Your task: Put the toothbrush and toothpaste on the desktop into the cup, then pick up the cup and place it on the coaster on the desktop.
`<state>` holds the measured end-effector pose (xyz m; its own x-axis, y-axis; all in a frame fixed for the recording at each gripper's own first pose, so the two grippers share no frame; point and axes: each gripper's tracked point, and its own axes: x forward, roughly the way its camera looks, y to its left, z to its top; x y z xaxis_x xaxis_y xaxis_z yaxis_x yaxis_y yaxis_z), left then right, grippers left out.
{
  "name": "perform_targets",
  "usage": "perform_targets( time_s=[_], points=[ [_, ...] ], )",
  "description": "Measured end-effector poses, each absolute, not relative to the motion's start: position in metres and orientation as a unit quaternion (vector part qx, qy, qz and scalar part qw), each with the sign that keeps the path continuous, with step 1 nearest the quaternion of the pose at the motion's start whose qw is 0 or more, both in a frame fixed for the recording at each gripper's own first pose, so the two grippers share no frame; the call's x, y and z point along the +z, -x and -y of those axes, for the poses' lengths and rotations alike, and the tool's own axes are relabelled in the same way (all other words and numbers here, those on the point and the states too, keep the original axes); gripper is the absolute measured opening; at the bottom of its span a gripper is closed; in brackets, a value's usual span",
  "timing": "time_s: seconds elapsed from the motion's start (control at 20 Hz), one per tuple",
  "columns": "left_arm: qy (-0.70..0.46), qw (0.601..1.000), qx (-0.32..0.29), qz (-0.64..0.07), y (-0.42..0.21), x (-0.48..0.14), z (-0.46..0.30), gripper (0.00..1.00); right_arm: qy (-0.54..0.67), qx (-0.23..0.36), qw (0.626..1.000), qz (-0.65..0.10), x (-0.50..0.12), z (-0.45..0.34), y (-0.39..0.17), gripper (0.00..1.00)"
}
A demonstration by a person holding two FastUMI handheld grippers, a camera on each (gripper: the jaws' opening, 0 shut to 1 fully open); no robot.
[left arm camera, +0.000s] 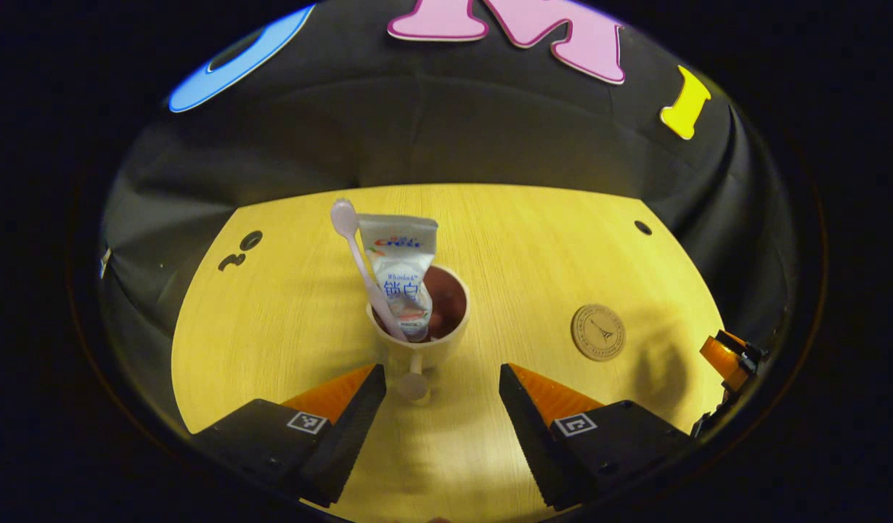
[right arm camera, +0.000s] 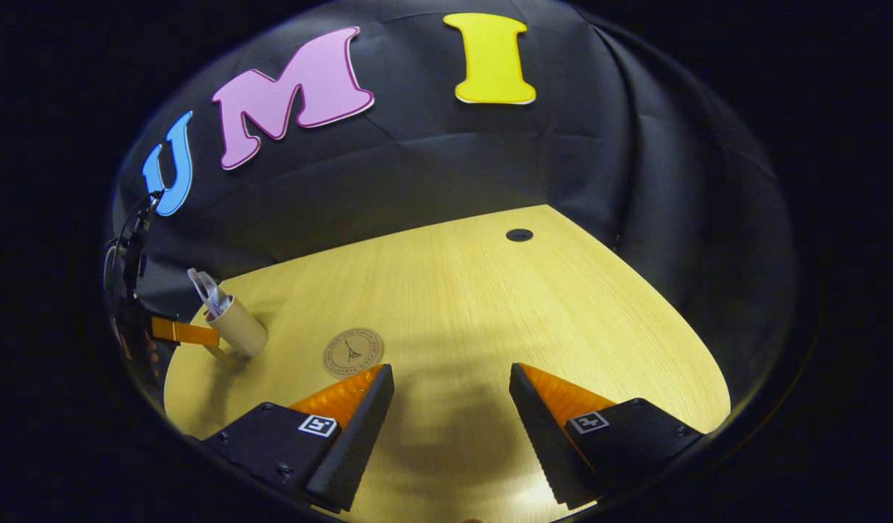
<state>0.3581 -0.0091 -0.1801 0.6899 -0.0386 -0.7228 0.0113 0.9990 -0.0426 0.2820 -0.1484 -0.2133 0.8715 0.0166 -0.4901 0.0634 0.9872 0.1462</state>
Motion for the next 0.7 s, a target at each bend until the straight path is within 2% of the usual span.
perform_targets(
  time_s=[0.55, 0.7],
  points=[
    [-0.016, 0.869, -0.044, -0.492, -0.374, -0.218, 0.017, 0.95, -0.084, -0.049, 0.954, -0.283, -0.243, 0.178, -0.250, 0.98],
    [-0.007, 0.861, -0.036, -0.507, -0.378, -0.224, 0.008, 0.87, -0.094, -0.049, 0.951, -0.292, -0.249, 0.175, -0.249, 0.98]
  ],
)
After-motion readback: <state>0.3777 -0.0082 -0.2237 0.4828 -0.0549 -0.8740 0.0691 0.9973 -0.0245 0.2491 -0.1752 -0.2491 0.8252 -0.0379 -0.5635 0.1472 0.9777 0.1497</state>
